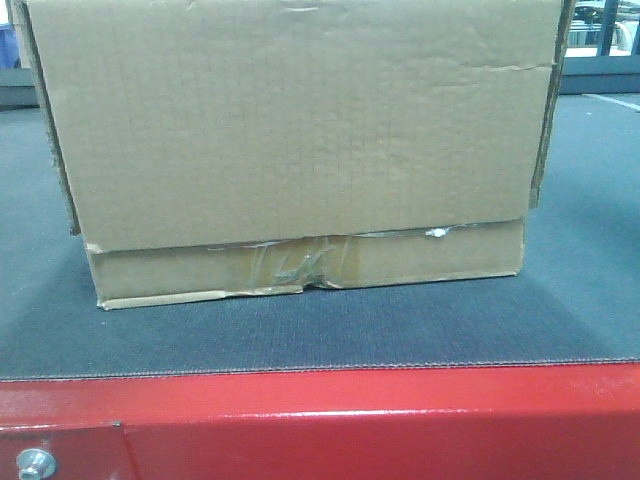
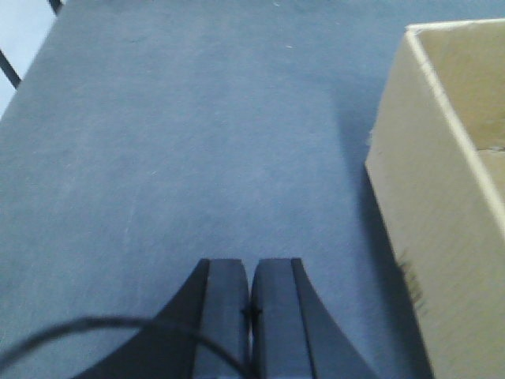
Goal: Grab carton from right shelf to conveyor
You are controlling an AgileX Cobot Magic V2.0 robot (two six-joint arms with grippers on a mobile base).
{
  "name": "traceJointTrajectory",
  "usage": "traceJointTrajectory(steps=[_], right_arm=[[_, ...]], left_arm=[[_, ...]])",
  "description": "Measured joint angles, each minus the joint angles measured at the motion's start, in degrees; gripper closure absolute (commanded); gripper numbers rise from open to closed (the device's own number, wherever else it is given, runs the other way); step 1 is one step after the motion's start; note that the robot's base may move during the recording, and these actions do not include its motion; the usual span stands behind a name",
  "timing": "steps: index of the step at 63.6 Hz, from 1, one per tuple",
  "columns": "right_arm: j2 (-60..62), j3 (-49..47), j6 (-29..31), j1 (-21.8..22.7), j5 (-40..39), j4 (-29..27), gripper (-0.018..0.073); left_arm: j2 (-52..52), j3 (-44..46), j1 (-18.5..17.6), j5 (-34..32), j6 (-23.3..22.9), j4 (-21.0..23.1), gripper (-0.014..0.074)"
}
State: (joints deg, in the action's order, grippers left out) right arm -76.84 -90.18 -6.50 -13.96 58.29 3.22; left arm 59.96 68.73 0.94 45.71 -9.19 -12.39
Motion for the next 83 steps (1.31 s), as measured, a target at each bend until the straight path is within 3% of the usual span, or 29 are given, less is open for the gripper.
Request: traceJointTrajectory(steps=[8,24,36,45,66,83], right_arm=[[6.53,12.39,0.0,1.13,-7.05,0.27,0.0629],[20.34,37.26,0.0,1.13,-24.42,0.27,0.0629],[32.95,53.83,0.0,1.13,-36.31,0.27,0.0629],[43.54,62.39,0.0,1.13,-40.44,0.27,0.0629],[64.57,67.35,0.0,1.13,-42.17,0.27,0.0629],[67.27,67.35,0.0,1.13,-42.55,0.27,0.0629]], left_arm=[[-8.55,-12.24,0.65,-8.43,0.0,0.73,0.0592],[-23.75,-31.67,0.72,-18.61,0.0,1.45,0.0592],[-33.88,-39.78,0.72,-22.21,0.0,1.45,0.0592],[-39.91,-42.53,0.72,-22.45,0.0,1.45,0.0592],[-45.85,-42.99,0.72,-22.68,0.0,1.45,0.0592],[-45.93,-42.99,0.72,-22.9,0.0,1.45,0.0592]])
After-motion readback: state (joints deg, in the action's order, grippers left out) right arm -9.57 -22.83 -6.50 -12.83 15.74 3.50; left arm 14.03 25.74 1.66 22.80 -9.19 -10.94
